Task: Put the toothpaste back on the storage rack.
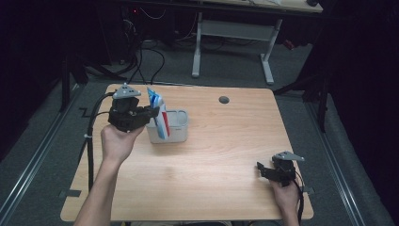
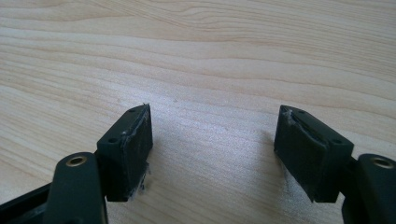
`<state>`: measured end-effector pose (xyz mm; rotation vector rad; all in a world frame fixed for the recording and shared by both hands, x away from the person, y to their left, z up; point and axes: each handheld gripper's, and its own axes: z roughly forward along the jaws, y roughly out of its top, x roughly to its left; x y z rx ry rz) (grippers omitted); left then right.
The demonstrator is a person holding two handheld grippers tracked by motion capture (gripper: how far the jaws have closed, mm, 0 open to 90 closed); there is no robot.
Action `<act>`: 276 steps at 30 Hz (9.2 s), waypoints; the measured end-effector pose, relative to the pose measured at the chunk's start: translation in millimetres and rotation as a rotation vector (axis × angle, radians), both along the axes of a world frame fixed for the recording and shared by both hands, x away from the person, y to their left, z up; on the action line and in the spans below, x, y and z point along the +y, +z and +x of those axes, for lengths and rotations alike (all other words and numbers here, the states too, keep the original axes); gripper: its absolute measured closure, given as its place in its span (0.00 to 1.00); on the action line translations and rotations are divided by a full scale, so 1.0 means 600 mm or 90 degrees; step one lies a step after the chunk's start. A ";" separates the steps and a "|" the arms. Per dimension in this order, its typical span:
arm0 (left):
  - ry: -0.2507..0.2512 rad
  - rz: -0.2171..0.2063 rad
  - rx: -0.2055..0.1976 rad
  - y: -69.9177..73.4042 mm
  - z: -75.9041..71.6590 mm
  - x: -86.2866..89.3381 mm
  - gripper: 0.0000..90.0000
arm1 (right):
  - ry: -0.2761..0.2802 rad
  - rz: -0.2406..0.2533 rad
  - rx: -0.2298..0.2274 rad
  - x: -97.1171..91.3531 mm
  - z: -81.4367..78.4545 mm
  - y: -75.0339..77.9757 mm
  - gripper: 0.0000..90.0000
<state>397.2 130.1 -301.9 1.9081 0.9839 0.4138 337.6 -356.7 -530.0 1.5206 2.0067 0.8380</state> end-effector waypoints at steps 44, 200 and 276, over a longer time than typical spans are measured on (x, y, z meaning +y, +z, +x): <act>0.075 0.021 -0.033 -0.058 0.100 -0.034 0.89 | -0.001 0.001 -0.001 0.000 0.000 0.000 0.31; 0.170 0.033 -0.042 -0.124 0.032 0.077 0.40 | 0.001 -0.002 -0.002 0.000 0.000 0.000 0.31; 0.255 -0.024 -0.008 -0.197 -0.071 0.190 0.32 | 0.000 -0.002 -0.001 0.000 0.000 0.000 0.31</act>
